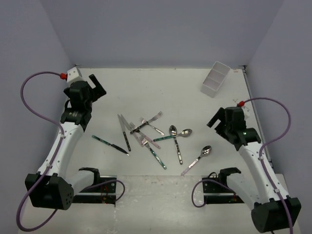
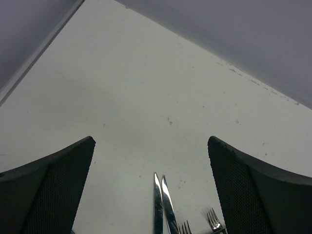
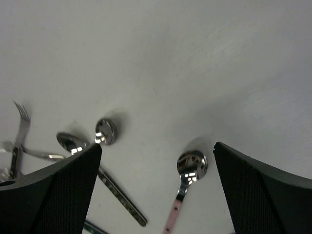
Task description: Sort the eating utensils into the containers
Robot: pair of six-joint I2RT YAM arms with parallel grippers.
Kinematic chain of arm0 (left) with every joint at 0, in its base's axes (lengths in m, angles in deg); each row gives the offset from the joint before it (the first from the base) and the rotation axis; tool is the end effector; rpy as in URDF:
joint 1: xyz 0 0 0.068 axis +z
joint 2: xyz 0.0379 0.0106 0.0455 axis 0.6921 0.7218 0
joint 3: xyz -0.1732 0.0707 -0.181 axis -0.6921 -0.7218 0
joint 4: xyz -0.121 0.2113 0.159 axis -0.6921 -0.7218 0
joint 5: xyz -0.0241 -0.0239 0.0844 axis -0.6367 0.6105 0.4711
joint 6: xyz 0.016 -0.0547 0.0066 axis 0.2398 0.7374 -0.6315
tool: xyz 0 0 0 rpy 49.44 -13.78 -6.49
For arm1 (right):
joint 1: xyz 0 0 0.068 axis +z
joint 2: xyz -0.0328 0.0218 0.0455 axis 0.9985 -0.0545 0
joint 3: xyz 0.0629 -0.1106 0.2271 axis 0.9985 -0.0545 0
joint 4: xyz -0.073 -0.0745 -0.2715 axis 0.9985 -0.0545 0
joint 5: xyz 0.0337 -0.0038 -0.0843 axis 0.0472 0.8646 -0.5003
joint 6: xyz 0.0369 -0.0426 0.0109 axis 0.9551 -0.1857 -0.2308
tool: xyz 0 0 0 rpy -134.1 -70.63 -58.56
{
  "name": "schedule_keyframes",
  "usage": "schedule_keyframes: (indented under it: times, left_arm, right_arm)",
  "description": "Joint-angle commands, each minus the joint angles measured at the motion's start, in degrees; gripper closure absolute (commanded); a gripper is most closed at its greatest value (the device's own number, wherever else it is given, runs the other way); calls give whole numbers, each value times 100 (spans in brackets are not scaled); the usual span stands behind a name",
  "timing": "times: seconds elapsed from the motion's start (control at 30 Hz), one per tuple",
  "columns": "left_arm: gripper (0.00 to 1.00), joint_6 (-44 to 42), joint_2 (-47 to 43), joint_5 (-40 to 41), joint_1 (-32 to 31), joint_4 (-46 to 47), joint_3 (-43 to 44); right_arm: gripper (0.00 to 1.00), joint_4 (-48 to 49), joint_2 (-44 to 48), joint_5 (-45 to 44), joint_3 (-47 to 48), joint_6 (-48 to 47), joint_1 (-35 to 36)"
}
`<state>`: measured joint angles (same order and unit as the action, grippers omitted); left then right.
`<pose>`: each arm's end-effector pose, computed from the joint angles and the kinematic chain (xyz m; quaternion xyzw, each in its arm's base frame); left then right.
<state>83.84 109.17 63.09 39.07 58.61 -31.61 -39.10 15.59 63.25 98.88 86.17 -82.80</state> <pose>0.2933 -0.0112 0.3228 -0.2584 0.7728 -0.0329 0.5787 0.2164 0.0075 0.2646 0.3289 0.8582 0.0641 0.3890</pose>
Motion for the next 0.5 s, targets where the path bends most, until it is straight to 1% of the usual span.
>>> schedule_keyframes:
  times: [0.0,0.1,0.13,0.23,0.27,0.33,0.37,0.47]
  left_arm:
    - [0,47,78,-132,25,245,-11]
    - [0,47,78,-105,25,236,-46]
    - [0,47,78,-88,25,227,-55]
    - [0,47,78,-105,25,201,-73]
    - [0,64,78,-114,25,192,-73]
    - [0,82,70,-149,25,192,-90]
    - [0,91,70,-149,25,192,-99]
    - [0,100,70,-176,25,157,-108]
  right_arm:
    - [1,-1065,-47,-374,-319,1363,1083]
    - [1,-1128,67,-41,-916,1997,1288]
    - [1,-936,137,177,-1248,2111,1306]
    - [1,-417,103,565,-1672,2235,1446]
    - [1,-346,-37,723,-1708,2262,1586]
    - [1,-223,-239,751,-1735,2262,1736]
    - [2,-188,-484,734,-1718,2227,1850]
    - [8,-3,-924,786,-1665,2192,2043]
